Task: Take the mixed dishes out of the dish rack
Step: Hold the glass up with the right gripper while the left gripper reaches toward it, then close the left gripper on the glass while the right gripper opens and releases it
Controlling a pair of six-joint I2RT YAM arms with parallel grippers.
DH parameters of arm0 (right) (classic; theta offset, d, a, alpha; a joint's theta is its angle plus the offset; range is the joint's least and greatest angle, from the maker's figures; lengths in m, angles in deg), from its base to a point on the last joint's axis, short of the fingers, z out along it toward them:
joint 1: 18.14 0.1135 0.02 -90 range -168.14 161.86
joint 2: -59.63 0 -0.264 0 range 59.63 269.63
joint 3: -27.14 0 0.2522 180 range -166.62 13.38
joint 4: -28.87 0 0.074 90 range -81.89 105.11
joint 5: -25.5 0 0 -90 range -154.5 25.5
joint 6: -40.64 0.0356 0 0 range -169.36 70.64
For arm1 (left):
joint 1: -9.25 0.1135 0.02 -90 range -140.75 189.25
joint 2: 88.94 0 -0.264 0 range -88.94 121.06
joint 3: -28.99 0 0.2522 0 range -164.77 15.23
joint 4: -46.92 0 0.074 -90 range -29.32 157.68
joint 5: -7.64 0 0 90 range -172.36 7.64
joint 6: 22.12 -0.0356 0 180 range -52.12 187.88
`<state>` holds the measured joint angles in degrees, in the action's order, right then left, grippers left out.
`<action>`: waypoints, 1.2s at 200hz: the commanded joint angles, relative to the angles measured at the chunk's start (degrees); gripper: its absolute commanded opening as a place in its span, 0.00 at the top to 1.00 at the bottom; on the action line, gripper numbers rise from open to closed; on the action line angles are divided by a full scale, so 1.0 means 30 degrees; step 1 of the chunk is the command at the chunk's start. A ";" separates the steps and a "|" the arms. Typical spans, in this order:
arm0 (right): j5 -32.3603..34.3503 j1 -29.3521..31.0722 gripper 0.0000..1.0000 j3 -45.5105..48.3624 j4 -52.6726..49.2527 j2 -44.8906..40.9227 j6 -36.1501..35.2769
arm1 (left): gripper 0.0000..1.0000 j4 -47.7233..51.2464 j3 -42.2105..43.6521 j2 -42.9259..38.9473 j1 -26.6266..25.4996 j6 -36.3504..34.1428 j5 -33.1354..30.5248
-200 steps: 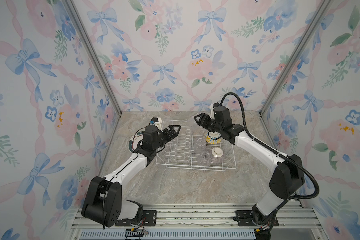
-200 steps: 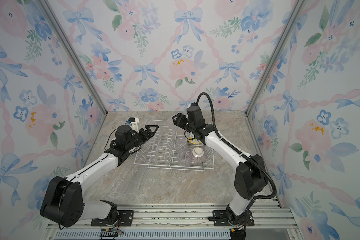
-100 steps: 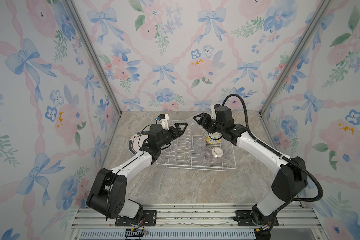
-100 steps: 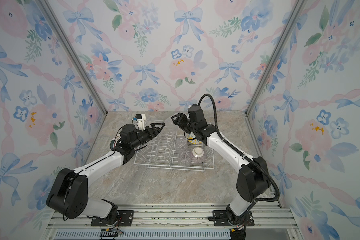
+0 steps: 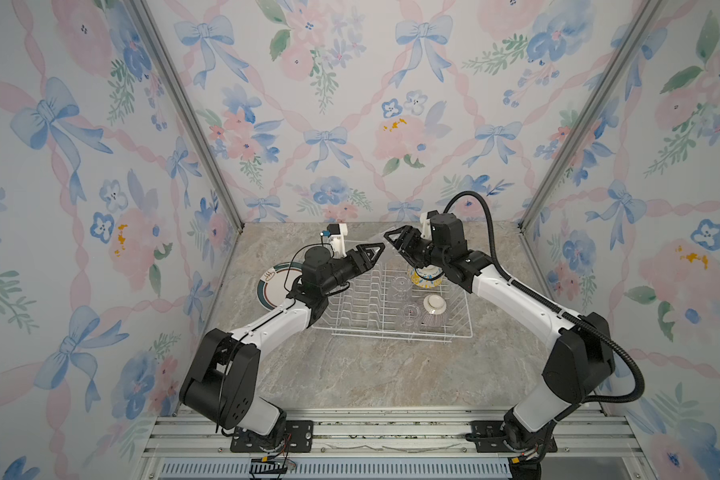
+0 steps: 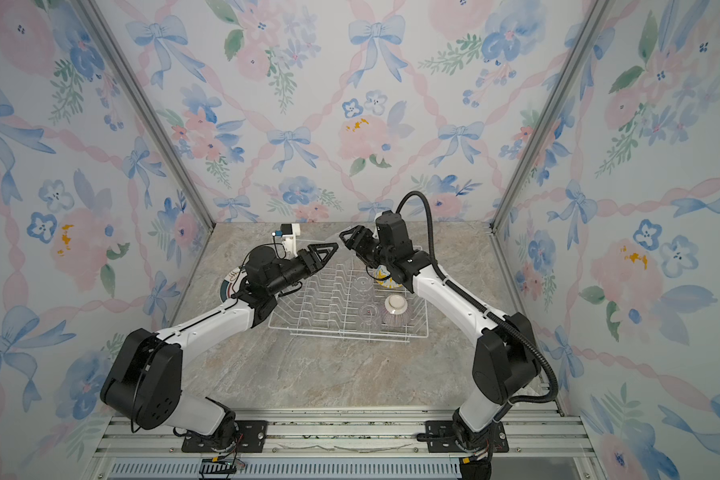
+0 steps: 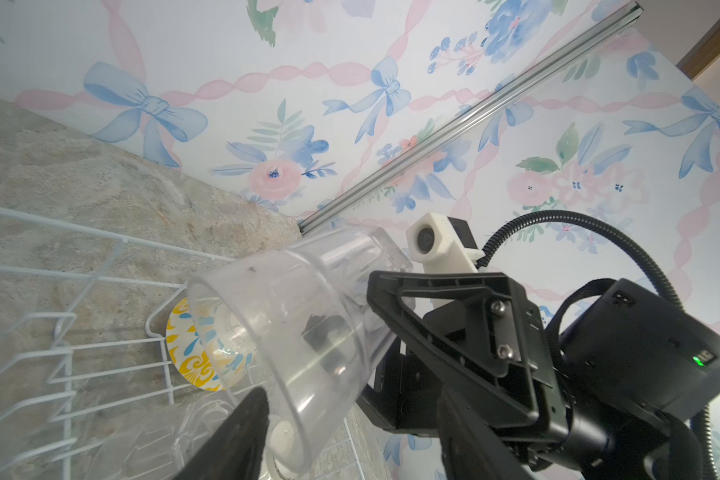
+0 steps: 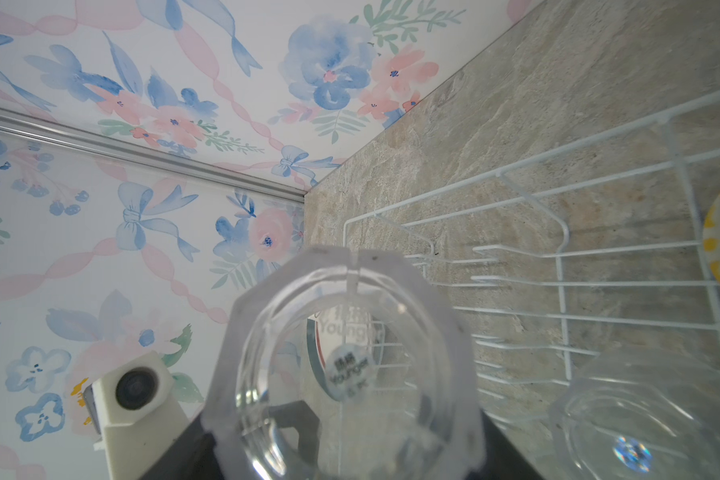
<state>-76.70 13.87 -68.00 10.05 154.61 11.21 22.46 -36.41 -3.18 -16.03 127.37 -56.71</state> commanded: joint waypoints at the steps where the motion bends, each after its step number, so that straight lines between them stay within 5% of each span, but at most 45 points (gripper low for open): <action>1: -0.0361 0.0374 0.48 0.0116 0.1239 -0.0861 0.0513 | 0.41 -0.0591 -0.0512 0.0413 -0.0170 0.0091 0.0452; 82: -0.0912 0.0463 0.49 0.0215 0.1675 -0.1131 0.1544 | 0.52 -0.0589 -0.1065 0.1293 -0.0568 -0.0133 -0.0044; 103: -0.0796 0.0471 0.49 0.0496 0.1767 -0.1304 0.1671 | 0.63 -0.0592 -0.1236 0.1559 -0.0568 -0.0111 -0.0248; 141: -0.0694 0.0514 0.51 0.0812 0.1634 -0.1570 0.1641 | 0.97 -0.0582 -0.1391 0.1825 -0.0570 -0.0133 -0.0229; 173: -0.0534 0.0267 0.40 0.0920 0.1536 -0.1875 0.1371 | 1.00 -0.0562 -0.1057 0.1454 -0.0539 -0.0387 -0.0561; 214: -0.0114 -0.0182 0.11 0.1033 0.1345 -0.2675 0.0809 | 1.00 0.0227 -0.0608 0.0615 -0.0537 -0.1046 -0.1184; 240: 0.0054 -0.0397 0.07 0.1068 0.1188 -0.3043 0.0602 | 1.00 0.0533 -0.0483 0.0167 -0.0539 -0.1337 -0.1383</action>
<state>-76.92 13.65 -64.97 12.80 148.73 15.76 22.11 -38.53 0.01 -17.86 126.17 -58.81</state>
